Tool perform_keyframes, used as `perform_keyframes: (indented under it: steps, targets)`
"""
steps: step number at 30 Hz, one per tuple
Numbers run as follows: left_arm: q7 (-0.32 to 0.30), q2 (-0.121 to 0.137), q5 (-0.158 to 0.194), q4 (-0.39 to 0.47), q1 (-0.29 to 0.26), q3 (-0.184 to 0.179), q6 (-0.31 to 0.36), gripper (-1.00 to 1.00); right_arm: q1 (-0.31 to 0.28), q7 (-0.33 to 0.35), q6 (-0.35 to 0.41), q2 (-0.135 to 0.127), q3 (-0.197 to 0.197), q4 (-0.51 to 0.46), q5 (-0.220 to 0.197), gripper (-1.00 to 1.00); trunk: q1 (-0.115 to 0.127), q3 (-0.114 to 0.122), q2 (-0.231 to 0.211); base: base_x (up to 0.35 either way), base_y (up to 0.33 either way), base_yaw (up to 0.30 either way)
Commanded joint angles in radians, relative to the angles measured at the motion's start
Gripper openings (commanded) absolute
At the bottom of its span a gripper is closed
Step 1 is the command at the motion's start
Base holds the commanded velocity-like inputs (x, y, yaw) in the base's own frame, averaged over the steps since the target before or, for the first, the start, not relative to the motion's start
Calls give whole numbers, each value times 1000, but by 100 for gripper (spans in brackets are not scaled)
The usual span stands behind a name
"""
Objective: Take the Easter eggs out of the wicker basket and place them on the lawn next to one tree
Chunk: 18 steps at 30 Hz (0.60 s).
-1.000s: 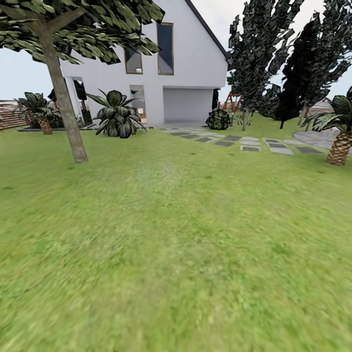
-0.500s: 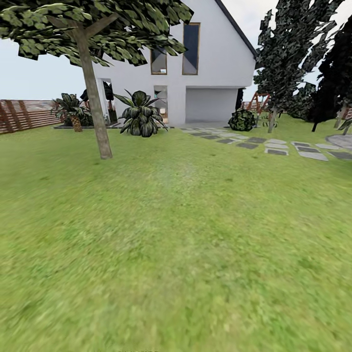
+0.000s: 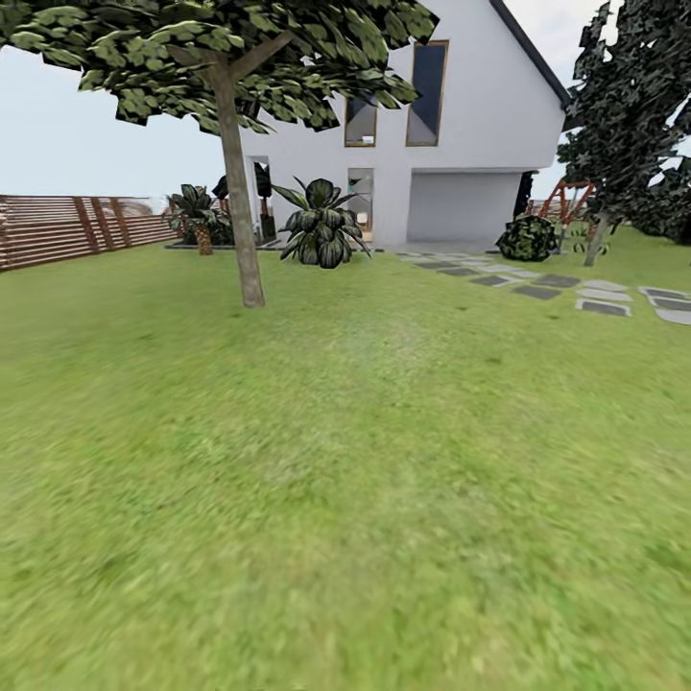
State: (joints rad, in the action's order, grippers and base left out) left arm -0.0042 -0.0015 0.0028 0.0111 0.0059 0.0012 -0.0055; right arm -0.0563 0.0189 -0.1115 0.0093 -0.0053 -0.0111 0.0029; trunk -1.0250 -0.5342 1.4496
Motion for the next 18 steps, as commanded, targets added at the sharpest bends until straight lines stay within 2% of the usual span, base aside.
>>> perform_keyframes:
  steps: [1,18]
  targets:
    - [0,0,0,1,0,0,-1,100,0,2,-3,0,-1,1,0,100,0,-1,0,0,0,294]
    - [0,0,0,1,0,0,-1,100,0,2,-4,0,-1,2,0,100,0,-1,0,0,0,295]
